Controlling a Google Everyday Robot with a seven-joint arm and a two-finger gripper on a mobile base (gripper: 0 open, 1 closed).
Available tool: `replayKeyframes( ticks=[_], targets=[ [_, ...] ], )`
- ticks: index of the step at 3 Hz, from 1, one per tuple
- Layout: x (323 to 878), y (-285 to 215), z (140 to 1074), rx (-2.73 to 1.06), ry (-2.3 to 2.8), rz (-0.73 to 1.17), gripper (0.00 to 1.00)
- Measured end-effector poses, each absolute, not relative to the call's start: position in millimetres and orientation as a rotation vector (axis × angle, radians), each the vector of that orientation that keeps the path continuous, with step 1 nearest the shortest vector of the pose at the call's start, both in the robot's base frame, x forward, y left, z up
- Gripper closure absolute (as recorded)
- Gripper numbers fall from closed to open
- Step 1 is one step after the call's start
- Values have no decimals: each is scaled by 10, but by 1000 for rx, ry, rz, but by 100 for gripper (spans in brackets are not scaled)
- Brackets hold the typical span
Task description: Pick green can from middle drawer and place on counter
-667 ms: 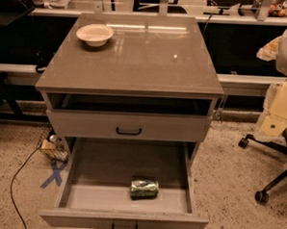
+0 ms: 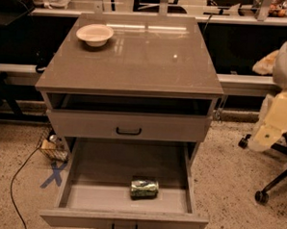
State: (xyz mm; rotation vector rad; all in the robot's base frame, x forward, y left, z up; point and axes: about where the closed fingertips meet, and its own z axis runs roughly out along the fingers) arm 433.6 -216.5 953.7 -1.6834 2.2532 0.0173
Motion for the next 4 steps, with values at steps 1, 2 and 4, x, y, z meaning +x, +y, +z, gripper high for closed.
replayKeyframes(
  ticks=[1, 2, 4],
  targets=[
    [4258, -2064, 8759, -1579, 2277, 345, 0],
    [4197, -1762, 7998, -1489, 2242, 693, 0],
    [4102, -1223, 7300, -1485, 2172, 1025, 0]
  ],
)
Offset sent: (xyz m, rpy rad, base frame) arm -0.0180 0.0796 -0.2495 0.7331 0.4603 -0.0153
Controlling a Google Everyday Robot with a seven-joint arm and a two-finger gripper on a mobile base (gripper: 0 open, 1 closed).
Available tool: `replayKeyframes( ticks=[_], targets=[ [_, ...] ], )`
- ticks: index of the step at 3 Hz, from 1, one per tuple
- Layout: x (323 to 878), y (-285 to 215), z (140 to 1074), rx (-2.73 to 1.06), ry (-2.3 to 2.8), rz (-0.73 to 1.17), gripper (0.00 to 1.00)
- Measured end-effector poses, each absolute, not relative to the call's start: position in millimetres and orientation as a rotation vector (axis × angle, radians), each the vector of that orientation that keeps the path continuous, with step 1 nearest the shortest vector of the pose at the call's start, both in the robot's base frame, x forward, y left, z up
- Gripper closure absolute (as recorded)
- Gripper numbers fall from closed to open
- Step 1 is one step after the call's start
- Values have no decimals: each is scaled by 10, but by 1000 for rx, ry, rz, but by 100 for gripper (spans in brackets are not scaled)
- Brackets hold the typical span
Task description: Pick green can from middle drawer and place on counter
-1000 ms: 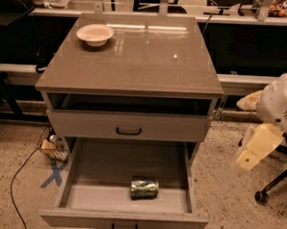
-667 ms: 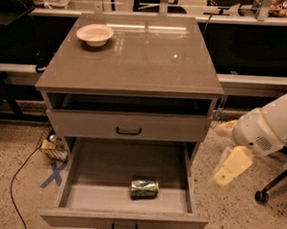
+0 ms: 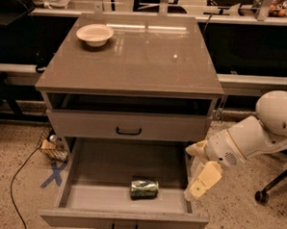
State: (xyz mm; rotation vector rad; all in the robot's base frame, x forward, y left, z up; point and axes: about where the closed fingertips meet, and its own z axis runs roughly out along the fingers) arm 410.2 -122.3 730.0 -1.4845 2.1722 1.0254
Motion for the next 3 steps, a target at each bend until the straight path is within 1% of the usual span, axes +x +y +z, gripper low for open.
replayKeyframes(
  ticks=[1, 3],
  targets=[
    [4194, -1129, 7041, -1443, 2150, 1027, 0],
    [4683, -609, 6060, -1373, 2045, 964, 0]
  ],
)
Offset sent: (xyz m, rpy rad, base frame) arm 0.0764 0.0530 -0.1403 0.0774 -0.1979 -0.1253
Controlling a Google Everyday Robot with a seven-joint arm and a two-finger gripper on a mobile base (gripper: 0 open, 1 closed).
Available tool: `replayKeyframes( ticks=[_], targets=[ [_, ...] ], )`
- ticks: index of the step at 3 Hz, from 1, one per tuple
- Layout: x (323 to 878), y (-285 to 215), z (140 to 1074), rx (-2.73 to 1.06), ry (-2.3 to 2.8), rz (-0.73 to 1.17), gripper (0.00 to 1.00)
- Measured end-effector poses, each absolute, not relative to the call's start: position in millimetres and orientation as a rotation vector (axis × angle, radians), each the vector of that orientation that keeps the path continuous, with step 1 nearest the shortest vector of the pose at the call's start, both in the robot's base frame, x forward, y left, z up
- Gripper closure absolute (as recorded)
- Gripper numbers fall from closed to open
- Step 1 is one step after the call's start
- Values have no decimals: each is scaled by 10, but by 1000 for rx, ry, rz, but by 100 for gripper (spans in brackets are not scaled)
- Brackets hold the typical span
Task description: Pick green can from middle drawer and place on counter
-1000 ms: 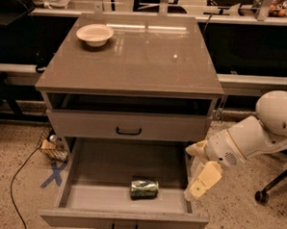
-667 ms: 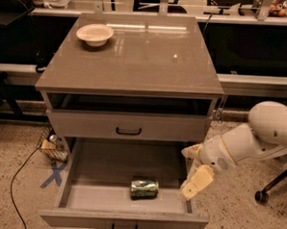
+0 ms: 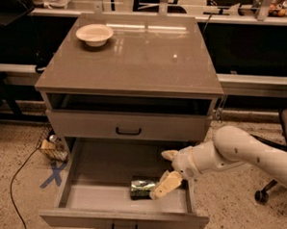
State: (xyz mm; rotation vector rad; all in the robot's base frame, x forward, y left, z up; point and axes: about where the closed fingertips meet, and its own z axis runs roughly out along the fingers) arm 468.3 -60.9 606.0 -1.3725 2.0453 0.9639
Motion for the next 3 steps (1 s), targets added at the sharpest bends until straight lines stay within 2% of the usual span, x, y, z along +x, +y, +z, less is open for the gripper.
replayKeyframes(
  ticks=[3],
  targets=[
    [4911, -557, 5804, -1352, 2045, 897, 0]
  ],
)
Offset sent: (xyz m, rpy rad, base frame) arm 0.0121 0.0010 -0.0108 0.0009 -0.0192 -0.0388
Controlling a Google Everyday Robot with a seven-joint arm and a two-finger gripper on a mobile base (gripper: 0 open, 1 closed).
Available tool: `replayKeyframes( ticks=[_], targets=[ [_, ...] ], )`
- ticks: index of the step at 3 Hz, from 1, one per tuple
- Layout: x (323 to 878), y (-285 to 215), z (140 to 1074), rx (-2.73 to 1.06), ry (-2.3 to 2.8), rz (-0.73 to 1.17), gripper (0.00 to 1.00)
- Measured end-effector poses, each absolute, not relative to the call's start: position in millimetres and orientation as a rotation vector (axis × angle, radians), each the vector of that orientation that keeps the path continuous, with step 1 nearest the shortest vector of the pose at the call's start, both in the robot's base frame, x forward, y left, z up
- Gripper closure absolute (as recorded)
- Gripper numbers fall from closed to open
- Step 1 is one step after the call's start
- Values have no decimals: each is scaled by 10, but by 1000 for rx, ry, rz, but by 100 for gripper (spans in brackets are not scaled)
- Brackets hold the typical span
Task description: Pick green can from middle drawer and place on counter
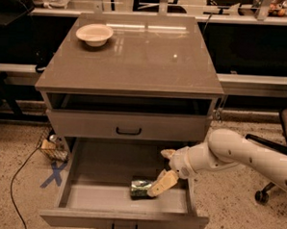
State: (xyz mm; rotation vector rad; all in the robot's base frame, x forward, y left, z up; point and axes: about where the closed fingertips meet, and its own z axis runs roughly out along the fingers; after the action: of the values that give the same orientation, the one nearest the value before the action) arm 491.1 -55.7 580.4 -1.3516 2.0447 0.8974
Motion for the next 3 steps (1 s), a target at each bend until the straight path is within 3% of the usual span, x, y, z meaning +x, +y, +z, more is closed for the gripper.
replayKeyframes(
  ticks=[3],
  targets=[
    [5474, -276, 4740, -1494, 2076, 599, 0]
  ],
)
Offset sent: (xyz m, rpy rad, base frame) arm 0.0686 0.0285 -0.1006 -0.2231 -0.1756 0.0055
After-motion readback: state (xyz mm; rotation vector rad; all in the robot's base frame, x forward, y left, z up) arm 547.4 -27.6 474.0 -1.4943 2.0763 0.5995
